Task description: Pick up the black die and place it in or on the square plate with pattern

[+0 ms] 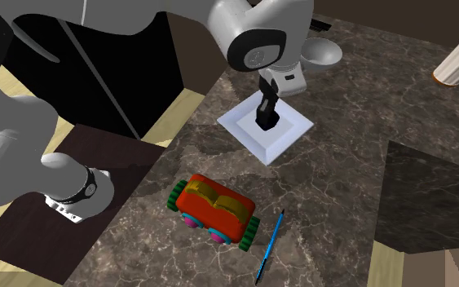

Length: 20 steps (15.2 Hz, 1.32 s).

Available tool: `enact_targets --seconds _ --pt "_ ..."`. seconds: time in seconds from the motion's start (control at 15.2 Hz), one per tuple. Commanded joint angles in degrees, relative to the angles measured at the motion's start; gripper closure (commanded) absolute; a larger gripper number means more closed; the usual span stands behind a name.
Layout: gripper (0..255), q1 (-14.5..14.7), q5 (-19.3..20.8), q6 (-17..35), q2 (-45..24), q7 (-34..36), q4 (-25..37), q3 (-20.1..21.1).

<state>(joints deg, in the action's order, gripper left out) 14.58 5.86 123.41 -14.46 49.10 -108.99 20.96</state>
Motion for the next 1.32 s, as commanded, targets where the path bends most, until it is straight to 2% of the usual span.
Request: enact_targets --seconds 0.0,0.4,0.46,0.79,1.06,1.25 --pt "255 0.2 0.0 0.6 -0.4 0.0 -0.5 0.1" --pt "255 0.2 0.0 0.6 -0.4 0.0 -0.5 0.1" --pt "0 0.2 0.0 0.6 -0.4 0.0 -0.5 0.1" --pt "0 0.2 0.0 0.6 -0.4 0.0 -0.5 0.1" --pt "0 -0.2 -1.5 -5.9 2.6 -0.9 3.2 0.5" --pt "0 -0.2 -1.5 -5.9 2.6 -0.9 3.1 0.5"
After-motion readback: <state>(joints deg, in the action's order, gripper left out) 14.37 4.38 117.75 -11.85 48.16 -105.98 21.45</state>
